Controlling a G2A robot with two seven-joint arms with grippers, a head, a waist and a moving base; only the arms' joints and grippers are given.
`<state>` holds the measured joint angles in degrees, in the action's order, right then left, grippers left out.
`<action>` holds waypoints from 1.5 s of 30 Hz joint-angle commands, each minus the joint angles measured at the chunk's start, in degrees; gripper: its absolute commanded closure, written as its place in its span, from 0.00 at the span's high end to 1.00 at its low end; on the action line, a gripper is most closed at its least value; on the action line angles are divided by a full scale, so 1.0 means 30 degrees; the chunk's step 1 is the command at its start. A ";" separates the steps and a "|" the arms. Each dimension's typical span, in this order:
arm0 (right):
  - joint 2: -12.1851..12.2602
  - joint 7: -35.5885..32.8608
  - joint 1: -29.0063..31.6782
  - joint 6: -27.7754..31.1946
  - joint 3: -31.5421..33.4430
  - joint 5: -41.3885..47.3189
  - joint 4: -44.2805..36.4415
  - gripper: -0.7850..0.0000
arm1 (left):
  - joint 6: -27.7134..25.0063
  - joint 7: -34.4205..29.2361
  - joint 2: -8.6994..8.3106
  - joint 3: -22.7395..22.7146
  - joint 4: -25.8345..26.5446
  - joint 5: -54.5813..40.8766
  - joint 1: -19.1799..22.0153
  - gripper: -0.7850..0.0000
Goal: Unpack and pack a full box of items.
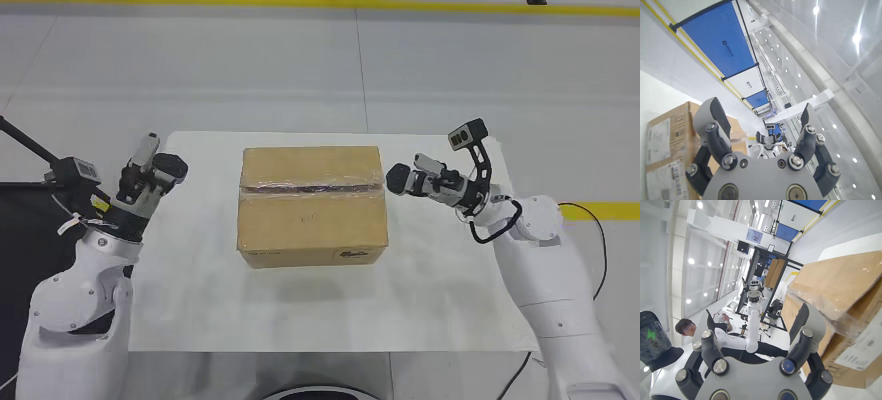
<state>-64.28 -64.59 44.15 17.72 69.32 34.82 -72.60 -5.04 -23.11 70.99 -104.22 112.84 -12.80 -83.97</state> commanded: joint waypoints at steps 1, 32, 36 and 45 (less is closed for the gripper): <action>-0.0091 0.0095 -0.0212 -0.0437 -0.0430 -0.0091 -0.0148 1.00 | -0.0041 -0.0277 -0.0022 0.0032 -0.0675 -0.0091 -0.0138 1.00; -0.1077 0.3832 -0.2637 -0.6332 -0.3839 -0.4042 0.1135 1.00 | -0.0172 -0.1438 -0.0134 0.3666 -0.3627 0.1064 0.1638 1.00; -0.1136 0.3875 -0.2611 -0.6561 -0.3946 -0.4064 0.0954 1.00 | -0.0217 -0.1488 -0.0138 0.3977 -0.3618 0.1017 0.1682 1.00; -0.1775 0.4425 -0.3445 -0.6665 -0.5293 -0.3645 0.1446 1.00 | -0.0431 -0.1525 -0.0157 0.4433 -0.3668 0.0836 0.1616 1.00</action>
<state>-69.21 -51.57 34.34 -2.33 54.28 23.51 -68.71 -6.24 -27.68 70.53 -91.07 101.86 -10.20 -79.07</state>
